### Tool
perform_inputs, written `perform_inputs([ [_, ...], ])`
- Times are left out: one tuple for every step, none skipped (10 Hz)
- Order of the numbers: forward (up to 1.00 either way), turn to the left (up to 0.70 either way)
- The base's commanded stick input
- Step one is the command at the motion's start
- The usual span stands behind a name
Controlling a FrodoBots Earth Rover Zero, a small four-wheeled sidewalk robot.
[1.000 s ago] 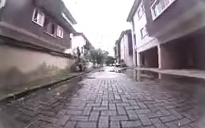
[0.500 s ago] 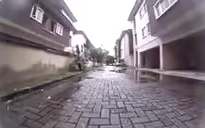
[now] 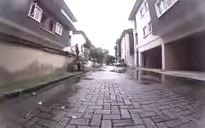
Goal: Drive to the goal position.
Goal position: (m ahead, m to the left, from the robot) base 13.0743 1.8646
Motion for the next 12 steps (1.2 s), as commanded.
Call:
perform_inputs([
  [0.7,0.0],
  [0.7,0.0],
  [0.7,0.0],
  [0.7,0.0],
  [0.7,0.0],
  [0.7,0.0],
  [0.7,0.0],
  [0.7,0.0],
  [0.7,0.0],
  [0.7,0.0],
  [0.7,0.0],
  [0.7,0.0],
])
